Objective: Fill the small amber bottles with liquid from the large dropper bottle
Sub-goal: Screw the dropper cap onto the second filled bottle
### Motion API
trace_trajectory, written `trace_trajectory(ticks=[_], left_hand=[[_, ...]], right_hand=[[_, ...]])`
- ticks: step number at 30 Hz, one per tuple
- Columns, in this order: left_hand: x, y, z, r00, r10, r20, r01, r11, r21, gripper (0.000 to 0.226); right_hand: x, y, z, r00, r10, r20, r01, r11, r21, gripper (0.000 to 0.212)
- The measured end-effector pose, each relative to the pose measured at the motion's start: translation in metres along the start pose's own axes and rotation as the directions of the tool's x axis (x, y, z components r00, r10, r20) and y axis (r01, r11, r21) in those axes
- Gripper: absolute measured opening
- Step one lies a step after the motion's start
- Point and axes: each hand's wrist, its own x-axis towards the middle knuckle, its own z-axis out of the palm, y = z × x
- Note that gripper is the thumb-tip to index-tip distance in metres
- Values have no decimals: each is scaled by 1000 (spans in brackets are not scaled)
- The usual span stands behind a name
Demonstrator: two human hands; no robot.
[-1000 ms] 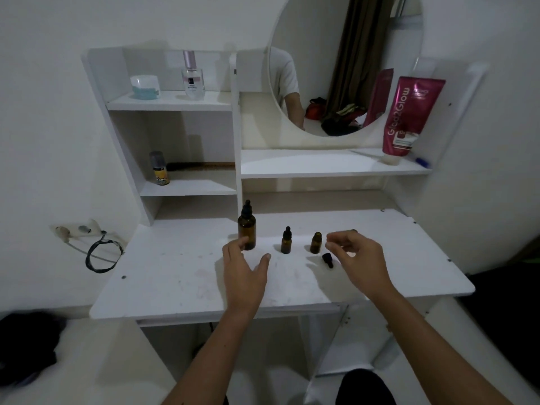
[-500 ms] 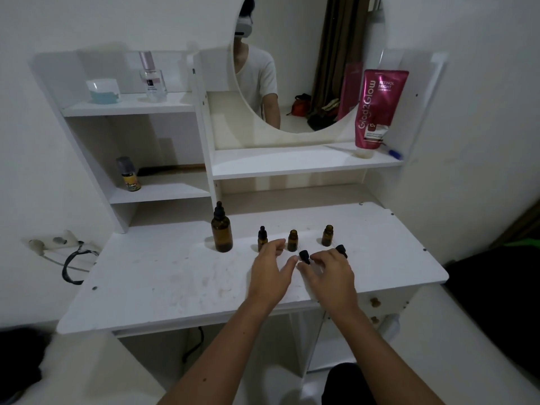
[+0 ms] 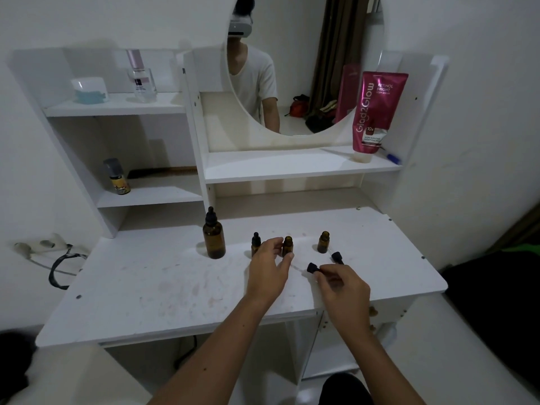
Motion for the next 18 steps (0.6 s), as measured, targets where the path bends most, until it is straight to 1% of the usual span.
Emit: trace_trajectory(ticks=[3, 5, 11, 15, 18], left_hand=[[4, 1, 1, 1000, -11, 0, 11, 1000, 28, 41], [6, 0, 2, 1000, -6, -5, 7, 999, 45, 39], [7, -6, 4, 1000, 25, -11, -24, 996, 90, 34], [6, -11, 3, 998, 54, -11, -53, 995, 83, 31], [5, -11, 2, 998, 56, 2, -56, 996, 62, 30]], right_hand=[[1, 0, -10, 996, 87, 3, -87, 988, 129, 19], [6, -4, -16, 993, 120, 22, -122, 970, 211, 20], [40, -32, -13, 999, 36, 31, -44, 945, 323, 21], [63, -46, -2, 997, -35, 66, 11, 943, 333, 20], [73, -52, 5, 990, -114, 82, 87, 956, 280, 19]])
